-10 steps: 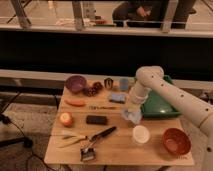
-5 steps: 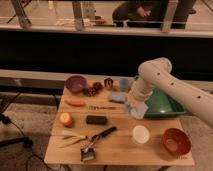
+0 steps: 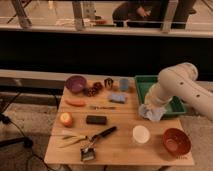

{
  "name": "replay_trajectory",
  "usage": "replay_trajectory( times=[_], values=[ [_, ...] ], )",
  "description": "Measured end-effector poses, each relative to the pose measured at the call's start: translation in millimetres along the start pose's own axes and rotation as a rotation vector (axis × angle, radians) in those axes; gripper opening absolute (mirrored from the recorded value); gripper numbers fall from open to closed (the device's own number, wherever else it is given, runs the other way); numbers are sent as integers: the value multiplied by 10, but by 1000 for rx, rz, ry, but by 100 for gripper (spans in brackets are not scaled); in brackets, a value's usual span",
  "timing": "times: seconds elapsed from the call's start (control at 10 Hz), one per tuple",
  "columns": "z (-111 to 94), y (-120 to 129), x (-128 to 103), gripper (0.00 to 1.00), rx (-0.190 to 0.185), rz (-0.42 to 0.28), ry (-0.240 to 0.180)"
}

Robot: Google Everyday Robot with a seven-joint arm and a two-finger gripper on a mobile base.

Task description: Place towel in red bowl

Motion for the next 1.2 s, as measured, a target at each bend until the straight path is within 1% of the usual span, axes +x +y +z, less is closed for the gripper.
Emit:
replay_trajectory(
  times=[0.1, 0.2, 0.4, 0.5, 0.7, 0.8, 1.0, 1.1, 1.2],
  values=[
    [-36, 76, 65, 5, 4, 24, 16],
    [-53, 136, 153, 5, 3, 39, 47],
    [-45, 370, 321, 5, -22, 77, 111],
    [12, 433, 356, 5, -33, 83, 125],
    [246, 682, 568, 5, -72, 123, 157],
    [352, 813, 677, 5, -91, 144, 164],
    [395, 1063, 922, 5, -114, 200, 180],
    [361, 1189, 1040, 5, -115, 234, 188],
    [324, 1266, 1109, 5, -112, 254, 195]
  ],
)
